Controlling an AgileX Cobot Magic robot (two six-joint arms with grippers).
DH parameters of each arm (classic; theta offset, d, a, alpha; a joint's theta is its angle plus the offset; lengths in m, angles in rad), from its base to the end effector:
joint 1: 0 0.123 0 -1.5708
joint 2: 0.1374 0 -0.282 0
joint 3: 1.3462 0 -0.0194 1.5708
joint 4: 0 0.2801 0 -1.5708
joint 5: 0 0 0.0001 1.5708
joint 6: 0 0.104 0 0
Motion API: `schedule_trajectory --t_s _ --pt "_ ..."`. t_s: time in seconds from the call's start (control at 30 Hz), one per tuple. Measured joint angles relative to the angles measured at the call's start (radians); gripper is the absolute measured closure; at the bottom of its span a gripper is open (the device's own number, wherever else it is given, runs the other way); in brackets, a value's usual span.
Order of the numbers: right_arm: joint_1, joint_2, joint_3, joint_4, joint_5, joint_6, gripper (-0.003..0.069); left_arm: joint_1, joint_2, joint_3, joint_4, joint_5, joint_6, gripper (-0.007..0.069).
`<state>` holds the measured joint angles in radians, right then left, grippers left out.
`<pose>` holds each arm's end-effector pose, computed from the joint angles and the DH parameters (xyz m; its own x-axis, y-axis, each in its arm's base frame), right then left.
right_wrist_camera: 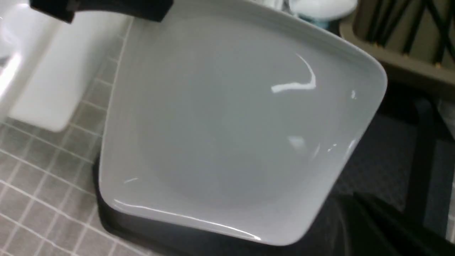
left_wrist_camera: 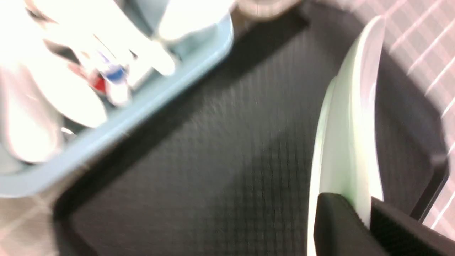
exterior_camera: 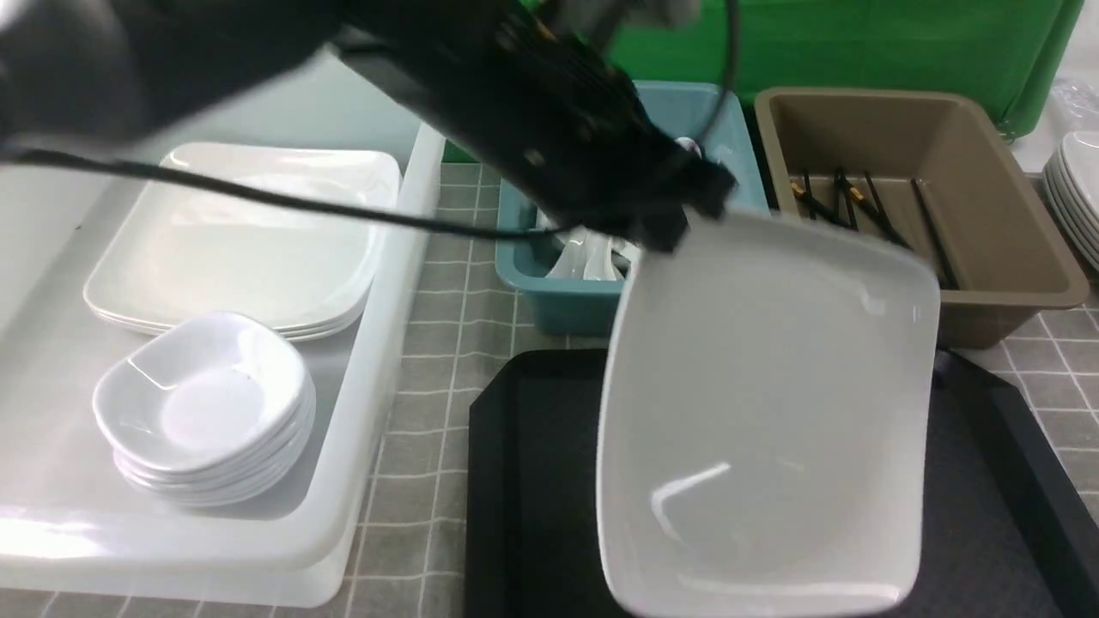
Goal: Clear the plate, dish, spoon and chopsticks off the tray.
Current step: Use the left arm to put the plate into the large storage box on the left
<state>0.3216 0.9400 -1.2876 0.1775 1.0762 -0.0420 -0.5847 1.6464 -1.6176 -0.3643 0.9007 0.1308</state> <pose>0.1799 0.0770 0.4459 -0.5806 -0.1487 -0.8005 -0.4064 0.9049 0.1266 0.3233 -0.2489 0.3620 -0.6704 0.3268 -0.6661 0.6259 0.7313 -0.2711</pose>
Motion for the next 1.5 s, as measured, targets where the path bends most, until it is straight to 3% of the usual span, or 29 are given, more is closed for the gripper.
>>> schedule_trajectory --t_s 0.23,0.43,0.6,0.73,0.97,1.17,1.3,1.5 --pt "0.000 0.078 -0.086 0.089 0.002 -0.053 0.0630 0.247 -0.143 0.000 -0.114 -0.002 0.030 0.0596" --pt "0.000 0.148 -0.086 0.143 0.006 -0.078 0.0630 0.511 -0.183 0.000 -0.208 0.009 0.066 0.0596" --pt "0.000 0.166 -0.087 0.172 -0.013 -0.081 0.0630 0.795 -0.180 0.008 -0.337 0.001 0.129 0.0595" --pt "0.018 0.213 -0.126 0.244 -0.034 -0.154 0.0632 0.954 -0.156 0.009 -0.429 -0.010 0.173 0.0595" --pt "0.180 0.371 -0.260 0.243 -0.093 -0.201 0.0631 1.031 -0.099 0.067 -0.451 -0.086 0.189 0.0595" --pt "0.354 0.584 -0.489 0.162 -0.102 -0.223 0.0631 1.054 -0.059 0.304 -0.562 -0.325 0.245 0.0595" --pt "0.405 0.690 -0.607 0.143 -0.105 -0.213 0.0631 1.054 -0.051 0.430 -0.680 -0.433 0.292 0.0595" --pt "0.466 0.782 -0.653 0.141 -0.126 -0.213 0.0631 1.032 0.010 0.482 -0.801 -0.468 0.397 0.0595"
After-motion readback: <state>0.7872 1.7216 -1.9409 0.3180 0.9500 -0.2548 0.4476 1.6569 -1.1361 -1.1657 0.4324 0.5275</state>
